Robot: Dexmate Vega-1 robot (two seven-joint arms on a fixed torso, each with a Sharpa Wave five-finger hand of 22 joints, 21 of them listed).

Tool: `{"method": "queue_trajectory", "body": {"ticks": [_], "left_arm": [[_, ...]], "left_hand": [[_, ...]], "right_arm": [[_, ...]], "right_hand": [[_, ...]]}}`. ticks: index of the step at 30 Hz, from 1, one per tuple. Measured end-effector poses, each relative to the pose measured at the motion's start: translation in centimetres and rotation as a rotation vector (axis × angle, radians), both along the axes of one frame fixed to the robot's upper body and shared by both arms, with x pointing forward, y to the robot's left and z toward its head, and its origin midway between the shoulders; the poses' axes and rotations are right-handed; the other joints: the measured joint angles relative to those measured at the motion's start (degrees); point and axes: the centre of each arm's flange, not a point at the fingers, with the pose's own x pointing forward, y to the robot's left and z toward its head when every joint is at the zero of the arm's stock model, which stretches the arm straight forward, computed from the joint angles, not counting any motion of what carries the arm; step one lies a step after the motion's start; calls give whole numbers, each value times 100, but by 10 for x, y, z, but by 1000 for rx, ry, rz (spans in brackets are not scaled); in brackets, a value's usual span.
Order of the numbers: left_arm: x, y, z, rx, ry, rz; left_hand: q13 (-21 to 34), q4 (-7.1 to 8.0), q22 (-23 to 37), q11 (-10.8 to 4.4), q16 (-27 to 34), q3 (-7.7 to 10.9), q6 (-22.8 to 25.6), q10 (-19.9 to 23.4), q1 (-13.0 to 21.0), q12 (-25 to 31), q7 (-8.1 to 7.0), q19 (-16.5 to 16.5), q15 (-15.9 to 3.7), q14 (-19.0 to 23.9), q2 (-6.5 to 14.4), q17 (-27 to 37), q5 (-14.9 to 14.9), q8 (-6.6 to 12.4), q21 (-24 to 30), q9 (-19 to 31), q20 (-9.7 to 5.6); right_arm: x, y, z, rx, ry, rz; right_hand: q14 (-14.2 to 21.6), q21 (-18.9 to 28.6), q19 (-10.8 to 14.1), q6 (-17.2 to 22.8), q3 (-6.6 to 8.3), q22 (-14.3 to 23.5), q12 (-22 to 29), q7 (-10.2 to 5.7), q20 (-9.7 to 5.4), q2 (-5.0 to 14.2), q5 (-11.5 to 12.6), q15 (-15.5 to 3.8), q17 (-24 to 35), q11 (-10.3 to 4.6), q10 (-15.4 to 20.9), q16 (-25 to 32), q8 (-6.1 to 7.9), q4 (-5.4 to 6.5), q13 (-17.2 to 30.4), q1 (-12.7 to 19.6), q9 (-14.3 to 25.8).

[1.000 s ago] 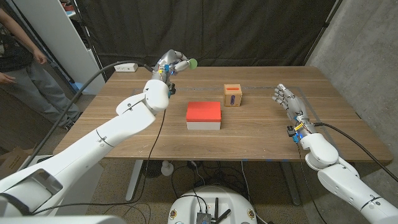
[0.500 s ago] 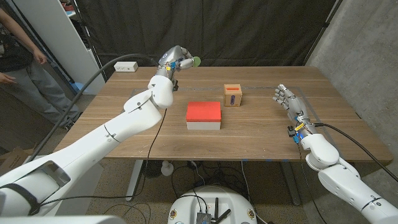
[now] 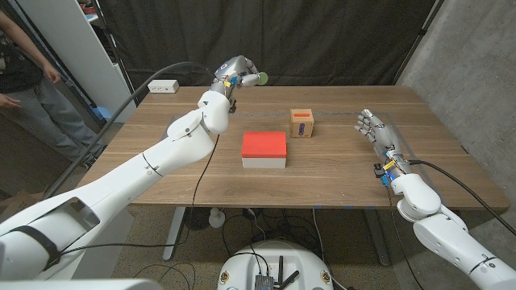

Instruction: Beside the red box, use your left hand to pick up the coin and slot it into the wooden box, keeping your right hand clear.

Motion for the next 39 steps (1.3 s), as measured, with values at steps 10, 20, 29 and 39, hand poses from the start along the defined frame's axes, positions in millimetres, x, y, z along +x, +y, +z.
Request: {"method": "queue_trajectory", "body": {"ticks": [10,20,29,39], "left_arm": [[5,-18,9,125,8,-2],[9,-33,19,217,7,23],[16,-46,27,276,8,37],[25,-59,34,335,21,50]], "left_hand": [[-6,8,-2,10,0,-55,1,-10,1,0,1,-30,0,0,1,10,-1,0,0,2,9],[7,8,15,10,0,-55,2,-10,10,0,1,-30,-1,-1,9,37,-2,0,0,2,8],[-1,8,15,5,-24,-55,2,-14,39,0,2,-31,-1,-1,9,64,-5,0,0,2,8],[16,8,0,5,-23,-55,3,-14,38,0,2,-50,-1,-1,8,89,-6,0,0,2,-12]], "right_arm": [[0,-4,-3,7,4,-7],[-1,-7,-6,15,7,-12],[-1,-10,-8,23,10,-15],[-2,-12,-10,29,10,-18]], "right_hand": [[0,0,0,0,0,0,0,0,0,0,0,0,0,0,0,0,0,0,0,0,0],[0,0,0,0,0,0,0,0,0,0,0,0,0,0,0,0,0,0,0,0,0],[0,0,0,0,0,0,0,0,0,0,0,0,0,0,0,0,0,0,0,0,0],[0,0,0,0,0,0,0,0,0,0,0,0,0,0,0,0,0,0,0,0,0]]}}
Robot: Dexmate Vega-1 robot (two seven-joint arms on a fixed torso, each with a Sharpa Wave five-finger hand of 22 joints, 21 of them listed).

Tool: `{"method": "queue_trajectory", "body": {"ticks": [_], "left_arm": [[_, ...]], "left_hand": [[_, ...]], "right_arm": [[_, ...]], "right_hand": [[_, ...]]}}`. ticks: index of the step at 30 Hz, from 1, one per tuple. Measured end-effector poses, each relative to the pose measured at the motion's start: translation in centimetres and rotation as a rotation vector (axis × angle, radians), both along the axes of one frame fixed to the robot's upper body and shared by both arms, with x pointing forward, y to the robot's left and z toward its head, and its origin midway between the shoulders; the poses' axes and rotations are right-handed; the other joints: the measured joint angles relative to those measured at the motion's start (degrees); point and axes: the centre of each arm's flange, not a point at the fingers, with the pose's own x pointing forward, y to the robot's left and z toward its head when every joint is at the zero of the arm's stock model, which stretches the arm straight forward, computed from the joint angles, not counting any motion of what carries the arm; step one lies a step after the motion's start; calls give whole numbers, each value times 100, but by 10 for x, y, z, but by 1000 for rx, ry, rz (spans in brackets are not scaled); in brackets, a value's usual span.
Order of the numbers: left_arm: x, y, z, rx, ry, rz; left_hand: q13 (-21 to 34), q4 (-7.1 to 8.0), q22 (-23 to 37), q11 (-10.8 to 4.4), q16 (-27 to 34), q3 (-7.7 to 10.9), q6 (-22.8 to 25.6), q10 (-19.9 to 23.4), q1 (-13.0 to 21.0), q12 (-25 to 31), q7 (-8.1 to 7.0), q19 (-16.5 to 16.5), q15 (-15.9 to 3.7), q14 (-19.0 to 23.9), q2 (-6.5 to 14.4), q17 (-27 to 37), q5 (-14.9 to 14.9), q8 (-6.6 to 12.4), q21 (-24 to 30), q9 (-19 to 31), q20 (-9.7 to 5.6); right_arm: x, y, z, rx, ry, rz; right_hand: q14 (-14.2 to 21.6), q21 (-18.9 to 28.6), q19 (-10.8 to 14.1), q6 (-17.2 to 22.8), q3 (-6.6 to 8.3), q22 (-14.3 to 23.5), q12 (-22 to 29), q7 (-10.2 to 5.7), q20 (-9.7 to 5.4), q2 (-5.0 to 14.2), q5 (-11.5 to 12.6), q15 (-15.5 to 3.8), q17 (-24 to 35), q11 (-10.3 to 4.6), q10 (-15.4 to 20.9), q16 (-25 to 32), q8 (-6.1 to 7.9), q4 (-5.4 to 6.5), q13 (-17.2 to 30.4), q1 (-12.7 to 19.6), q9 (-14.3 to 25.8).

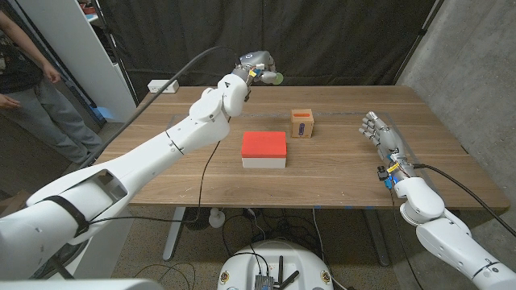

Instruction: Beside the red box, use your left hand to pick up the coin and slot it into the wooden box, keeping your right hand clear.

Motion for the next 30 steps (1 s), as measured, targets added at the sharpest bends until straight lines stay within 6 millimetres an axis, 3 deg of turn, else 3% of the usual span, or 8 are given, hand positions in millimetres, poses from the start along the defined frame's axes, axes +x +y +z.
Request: {"method": "queue_trajectory", "body": {"ticks": [30], "left_arm": [[36,-45,6,197,52,46]], "left_hand": [[-26,0,-2,24,-43,0,2,-20,-2,-36,2,-31,0,0,-2,-70,-22,0,0,0,31]], "right_arm": [[1,-5,-4,25,-8,-8]], "right_hand": [[0,0,0,0,0,0,0,0,0,0,0,0,0,0,0,0,0,0,0,0,0]]}}
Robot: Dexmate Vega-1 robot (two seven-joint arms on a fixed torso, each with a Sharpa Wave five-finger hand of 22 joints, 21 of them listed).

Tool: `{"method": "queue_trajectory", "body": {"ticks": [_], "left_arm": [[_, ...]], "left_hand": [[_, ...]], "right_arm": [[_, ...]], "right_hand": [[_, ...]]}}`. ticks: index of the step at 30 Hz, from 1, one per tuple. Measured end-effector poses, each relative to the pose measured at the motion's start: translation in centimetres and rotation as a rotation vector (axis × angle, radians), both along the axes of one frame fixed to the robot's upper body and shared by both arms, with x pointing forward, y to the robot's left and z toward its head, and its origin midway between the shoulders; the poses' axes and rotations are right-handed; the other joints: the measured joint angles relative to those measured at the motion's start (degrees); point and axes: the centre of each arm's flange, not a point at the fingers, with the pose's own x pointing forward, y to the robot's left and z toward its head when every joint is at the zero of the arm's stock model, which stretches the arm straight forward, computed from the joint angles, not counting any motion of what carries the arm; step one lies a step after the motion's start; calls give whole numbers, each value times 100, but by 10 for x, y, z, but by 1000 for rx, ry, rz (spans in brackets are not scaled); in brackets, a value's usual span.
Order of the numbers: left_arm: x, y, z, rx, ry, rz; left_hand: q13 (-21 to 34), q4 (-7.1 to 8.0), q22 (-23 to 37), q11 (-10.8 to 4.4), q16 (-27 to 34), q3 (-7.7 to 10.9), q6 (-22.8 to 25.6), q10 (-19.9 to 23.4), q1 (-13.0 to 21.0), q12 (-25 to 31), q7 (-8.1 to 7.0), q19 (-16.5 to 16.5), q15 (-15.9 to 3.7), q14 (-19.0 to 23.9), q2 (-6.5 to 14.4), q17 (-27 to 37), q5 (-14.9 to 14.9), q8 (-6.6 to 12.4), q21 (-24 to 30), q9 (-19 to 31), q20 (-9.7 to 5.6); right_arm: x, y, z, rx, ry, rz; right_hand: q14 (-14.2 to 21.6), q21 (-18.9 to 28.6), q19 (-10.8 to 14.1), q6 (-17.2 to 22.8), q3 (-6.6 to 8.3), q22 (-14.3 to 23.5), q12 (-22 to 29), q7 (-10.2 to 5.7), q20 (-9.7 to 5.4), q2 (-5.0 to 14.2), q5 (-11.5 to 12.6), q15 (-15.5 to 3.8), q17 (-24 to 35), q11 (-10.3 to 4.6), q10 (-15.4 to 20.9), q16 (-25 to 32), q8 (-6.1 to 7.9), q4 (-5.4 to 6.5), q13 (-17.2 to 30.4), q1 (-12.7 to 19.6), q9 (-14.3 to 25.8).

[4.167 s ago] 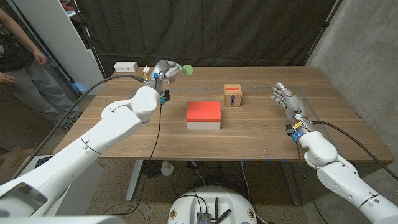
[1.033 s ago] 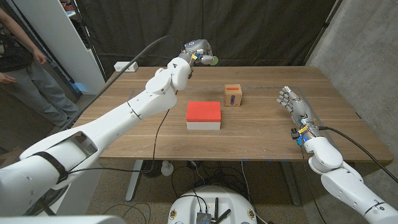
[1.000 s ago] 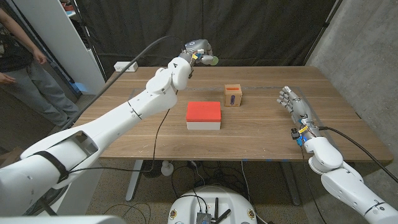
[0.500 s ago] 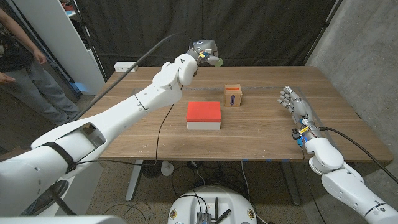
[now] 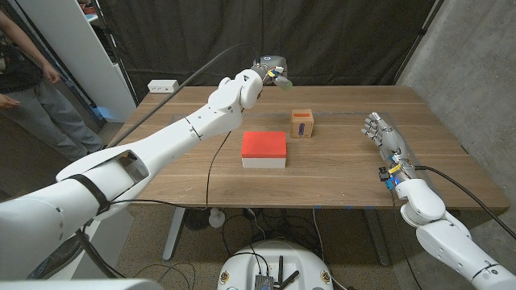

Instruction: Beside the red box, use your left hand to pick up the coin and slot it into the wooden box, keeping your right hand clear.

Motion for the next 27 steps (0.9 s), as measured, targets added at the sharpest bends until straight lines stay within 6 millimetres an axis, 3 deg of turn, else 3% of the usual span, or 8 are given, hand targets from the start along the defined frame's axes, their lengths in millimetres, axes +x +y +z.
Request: {"method": "queue_trajectory", "body": {"ticks": [27], "left_arm": [[33,-34,-21,41,83,-2]], "left_hand": [[10,0,0,-3,0,0,1,-1,-13,0,1,1,0,0,-14,10,5,0,0,0,0]], "right_arm": [[5,-6,-2,12,1,-2]], "right_hand": [[0,0,0,0,0,0,0,0,0,0,0,0,-29,0,0,0,0,0,0,0,0]]}}
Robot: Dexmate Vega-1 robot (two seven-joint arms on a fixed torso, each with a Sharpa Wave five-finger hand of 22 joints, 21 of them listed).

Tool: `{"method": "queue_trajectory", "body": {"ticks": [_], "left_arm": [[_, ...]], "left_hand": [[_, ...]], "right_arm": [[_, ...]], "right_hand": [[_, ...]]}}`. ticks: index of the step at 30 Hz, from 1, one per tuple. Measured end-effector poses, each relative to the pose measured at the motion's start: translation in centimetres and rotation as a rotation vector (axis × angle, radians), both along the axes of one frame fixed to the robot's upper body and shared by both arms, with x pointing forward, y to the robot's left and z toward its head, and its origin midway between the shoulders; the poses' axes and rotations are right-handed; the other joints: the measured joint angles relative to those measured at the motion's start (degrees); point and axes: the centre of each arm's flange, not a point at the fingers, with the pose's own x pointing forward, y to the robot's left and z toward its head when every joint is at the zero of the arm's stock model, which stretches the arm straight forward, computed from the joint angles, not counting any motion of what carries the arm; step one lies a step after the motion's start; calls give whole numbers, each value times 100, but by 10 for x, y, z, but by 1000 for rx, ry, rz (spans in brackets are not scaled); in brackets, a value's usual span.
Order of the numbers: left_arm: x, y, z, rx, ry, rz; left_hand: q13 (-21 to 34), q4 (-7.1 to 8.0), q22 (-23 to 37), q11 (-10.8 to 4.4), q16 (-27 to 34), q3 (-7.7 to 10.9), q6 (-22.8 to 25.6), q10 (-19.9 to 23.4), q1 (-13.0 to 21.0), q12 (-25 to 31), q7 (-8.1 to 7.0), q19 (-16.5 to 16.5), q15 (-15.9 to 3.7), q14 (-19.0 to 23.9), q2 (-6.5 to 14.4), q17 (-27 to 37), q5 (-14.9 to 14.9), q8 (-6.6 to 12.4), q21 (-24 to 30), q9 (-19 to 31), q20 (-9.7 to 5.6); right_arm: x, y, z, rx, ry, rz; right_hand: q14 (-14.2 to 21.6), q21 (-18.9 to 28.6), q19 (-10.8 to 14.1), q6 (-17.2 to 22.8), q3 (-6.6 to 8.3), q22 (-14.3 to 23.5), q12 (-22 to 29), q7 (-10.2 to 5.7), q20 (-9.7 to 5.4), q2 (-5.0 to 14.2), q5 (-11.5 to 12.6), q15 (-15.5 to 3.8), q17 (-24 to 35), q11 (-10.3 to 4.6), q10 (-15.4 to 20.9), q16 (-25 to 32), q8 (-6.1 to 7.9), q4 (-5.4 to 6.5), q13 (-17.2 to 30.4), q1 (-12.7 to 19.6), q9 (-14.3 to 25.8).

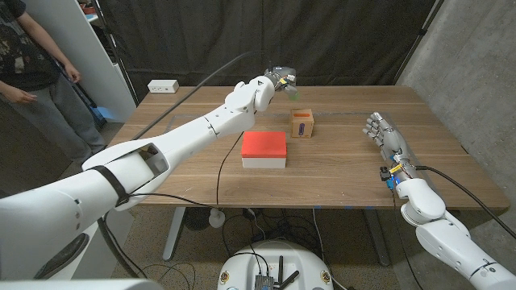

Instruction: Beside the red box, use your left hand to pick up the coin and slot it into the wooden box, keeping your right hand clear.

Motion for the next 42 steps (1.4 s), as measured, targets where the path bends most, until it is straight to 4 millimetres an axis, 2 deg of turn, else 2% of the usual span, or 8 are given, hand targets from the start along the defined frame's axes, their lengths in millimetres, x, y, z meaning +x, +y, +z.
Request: {"method": "queue_trajectory", "body": {"ticks": [3,4,16,42], "left_arm": [[-3,-6,3,-4,-5,-15],[4,-4,-4,6,8,-1],[9,-14,-16,21,31,-10],[15,-26,-29,55,18,-30]], "left_hand": [[0,0,0,0,0,0,0,0,8,0,0,0,0,0,-7,8,0,0,0,0,0],[4,0,0,0,0,0,0,0,8,0,0,0,0,0,-7,8,0,0,0,0,0],[0,0,0,0,0,0,0,1,31,0,0,0,0,0,0,-8,-4,0,0,0,0],[-17,0,0,9,23,0,3,10,30,0,3,0,0,0,-1,-26,-1,0,0,0,0]], "right_arm": [[0,-1,0,2,-1,-1],[0,-1,0,1,-1,-1],[-1,-5,-1,2,2,-4],[1,-10,-4,5,7,-11]], "right_hand": [[0,0,0,0,0,0,0,0,0,0,0,0,0,0,0,0,0,0,0,0,0],[0,0,0,0,0,0,0,0,0,0,0,0,0,0,0,0,0,0,0,0,0],[0,0,0,0,0,0,0,0,0,0,0,0,0,0,0,0,0,0,0,0,0],[0,0,0,0,0,0,0,0,0,0,0,0,1,0,0,0,0,0,0,0,0]]}}
